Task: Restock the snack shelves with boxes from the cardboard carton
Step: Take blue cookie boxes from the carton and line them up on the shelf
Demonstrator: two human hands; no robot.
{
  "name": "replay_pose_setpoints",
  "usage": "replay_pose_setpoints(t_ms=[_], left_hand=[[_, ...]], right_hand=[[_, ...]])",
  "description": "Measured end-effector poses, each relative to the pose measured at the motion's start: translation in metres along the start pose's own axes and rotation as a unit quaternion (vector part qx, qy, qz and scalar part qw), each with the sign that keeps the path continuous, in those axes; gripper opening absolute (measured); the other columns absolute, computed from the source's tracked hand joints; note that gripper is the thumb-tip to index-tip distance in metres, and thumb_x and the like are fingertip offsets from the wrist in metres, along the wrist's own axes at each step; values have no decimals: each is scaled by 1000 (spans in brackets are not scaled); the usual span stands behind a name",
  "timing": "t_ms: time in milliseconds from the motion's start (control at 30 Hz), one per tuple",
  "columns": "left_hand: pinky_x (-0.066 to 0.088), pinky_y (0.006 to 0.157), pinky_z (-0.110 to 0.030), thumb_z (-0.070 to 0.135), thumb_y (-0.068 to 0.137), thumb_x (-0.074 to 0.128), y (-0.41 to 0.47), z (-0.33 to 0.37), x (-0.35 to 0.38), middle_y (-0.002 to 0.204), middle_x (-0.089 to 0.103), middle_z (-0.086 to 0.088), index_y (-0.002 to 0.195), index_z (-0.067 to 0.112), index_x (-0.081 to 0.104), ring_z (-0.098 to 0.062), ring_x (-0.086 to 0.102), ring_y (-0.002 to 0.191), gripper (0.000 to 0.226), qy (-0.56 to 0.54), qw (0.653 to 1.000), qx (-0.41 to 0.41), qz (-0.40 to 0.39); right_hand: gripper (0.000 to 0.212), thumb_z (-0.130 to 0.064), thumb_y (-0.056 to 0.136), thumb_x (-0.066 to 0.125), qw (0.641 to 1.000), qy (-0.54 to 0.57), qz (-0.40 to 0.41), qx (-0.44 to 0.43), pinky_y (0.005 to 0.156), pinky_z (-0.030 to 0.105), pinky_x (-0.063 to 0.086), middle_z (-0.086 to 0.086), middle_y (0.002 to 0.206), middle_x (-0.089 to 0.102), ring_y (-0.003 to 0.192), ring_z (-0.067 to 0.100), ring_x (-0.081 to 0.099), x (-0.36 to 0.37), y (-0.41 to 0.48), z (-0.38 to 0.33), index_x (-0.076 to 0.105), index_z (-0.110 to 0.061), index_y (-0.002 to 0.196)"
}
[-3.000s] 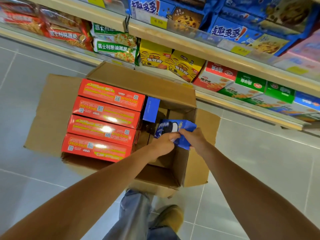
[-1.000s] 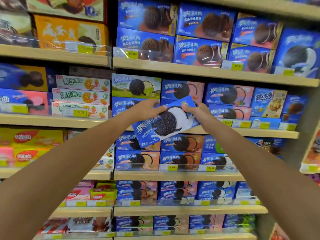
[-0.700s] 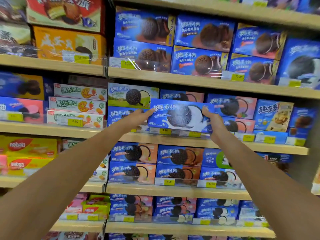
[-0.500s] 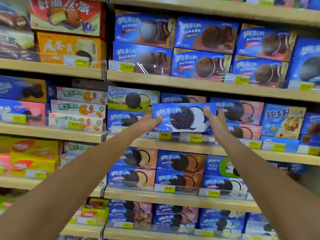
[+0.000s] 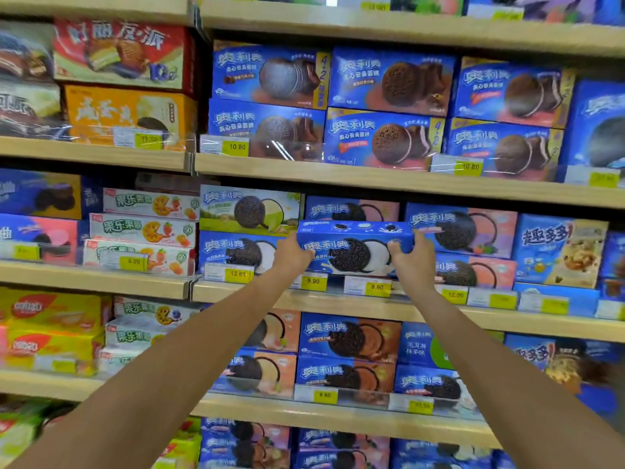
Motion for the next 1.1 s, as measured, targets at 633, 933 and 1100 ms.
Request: replay_pose_setpoints(t_ms=[633, 933, 1100], left_hand=[[32, 68, -33, 2, 93, 46, -4, -6, 18, 96, 42, -9, 126, 10, 36, -11, 35, 64, 35, 49, 995, -12, -85], [39, 70, -29, 14, 96, 49, -40, -9, -1, 81, 42, -2, 83, 20, 49, -16, 46, 72, 15, -50, 992, -32, -109], [38, 102, -36, 19, 96, 51, -78, -33, -8, 144, 40, -10, 138, 5, 40, -28, 42, 131, 46, -84, 987, -40, -128]], right_hand=[[41, -16, 95, 50, 985, -163, -63, -9, 85, 44, 48, 14, 145, 31, 102, 37, 56, 33, 5, 13, 45, -5, 134], [37, -7, 90, 49, 996, -25, -77, 48, 68, 40, 38, 15, 107, 54, 77, 24, 47, 39, -20, 3, 49, -2, 127], [13, -3, 90, 47, 996, 29, -77, 28, 70, 38, 47, -2, 78, 53, 80, 25, 53, 48, -62, -7, 58, -9, 92]])
Point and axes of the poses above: each hand's wrist, its own y-axis towards the middle knuckle, its own x-axis out of the palm, z = x × y, the point moved 9 cm from there along y, towards the middle knuckle
